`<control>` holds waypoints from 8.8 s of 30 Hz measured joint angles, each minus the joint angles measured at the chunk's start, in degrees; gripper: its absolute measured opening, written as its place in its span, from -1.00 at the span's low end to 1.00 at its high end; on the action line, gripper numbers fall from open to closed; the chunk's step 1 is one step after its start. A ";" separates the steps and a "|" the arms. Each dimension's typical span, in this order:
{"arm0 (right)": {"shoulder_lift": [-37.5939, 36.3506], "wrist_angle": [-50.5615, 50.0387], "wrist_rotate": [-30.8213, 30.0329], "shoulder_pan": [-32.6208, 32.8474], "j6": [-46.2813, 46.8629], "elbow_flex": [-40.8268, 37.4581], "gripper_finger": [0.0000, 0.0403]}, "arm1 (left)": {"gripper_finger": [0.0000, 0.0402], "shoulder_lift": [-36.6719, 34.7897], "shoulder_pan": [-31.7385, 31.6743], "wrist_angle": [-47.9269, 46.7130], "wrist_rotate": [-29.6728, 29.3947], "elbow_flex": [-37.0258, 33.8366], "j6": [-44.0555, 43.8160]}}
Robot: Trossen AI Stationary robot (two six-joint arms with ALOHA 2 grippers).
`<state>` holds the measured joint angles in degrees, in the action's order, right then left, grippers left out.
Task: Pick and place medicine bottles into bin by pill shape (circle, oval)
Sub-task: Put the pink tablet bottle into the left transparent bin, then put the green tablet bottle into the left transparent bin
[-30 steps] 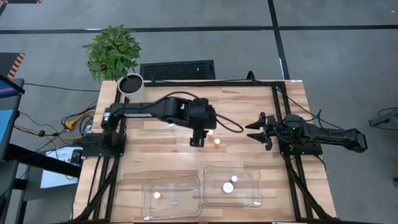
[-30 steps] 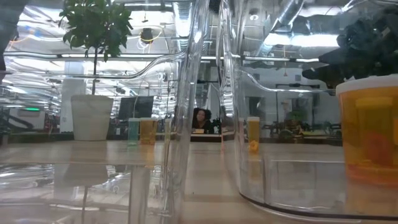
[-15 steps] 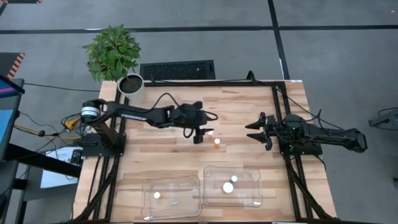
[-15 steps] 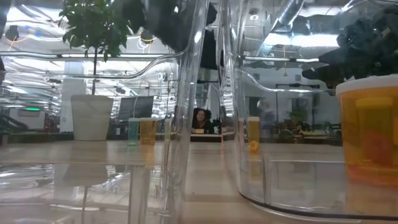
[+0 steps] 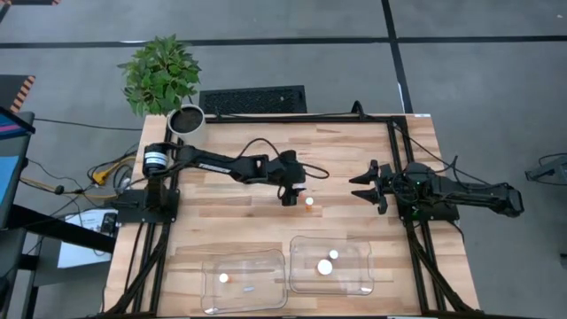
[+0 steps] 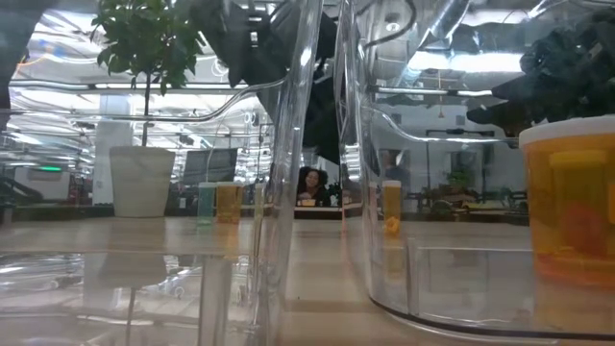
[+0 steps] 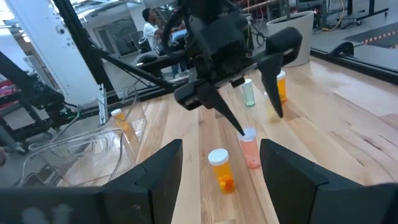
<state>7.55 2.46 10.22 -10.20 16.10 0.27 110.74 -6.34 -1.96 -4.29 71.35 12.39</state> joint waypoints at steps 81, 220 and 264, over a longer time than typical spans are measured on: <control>0.42 0.00 0.00 0.00 0.00 -0.02 0.12 | -0.44 -2.38 4.38 -22.55 3.95 14.99 -5.58; 1.49 0.01 0.00 -0.01 1.49 -0.01 0.12 | 0.28 -8.59 39.81 -84.40 -41.35 24.51 -76.71; 1.92 0.02 -0.01 0.00 1.46 -0.02 0.12 | 0.28 -36.37 2.04 -4.95 -24.26 -38.91 -31.57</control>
<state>9.47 2.47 10.20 -10.20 17.56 0.25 74.37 -4.30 -6.90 -28.56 32.45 -19.18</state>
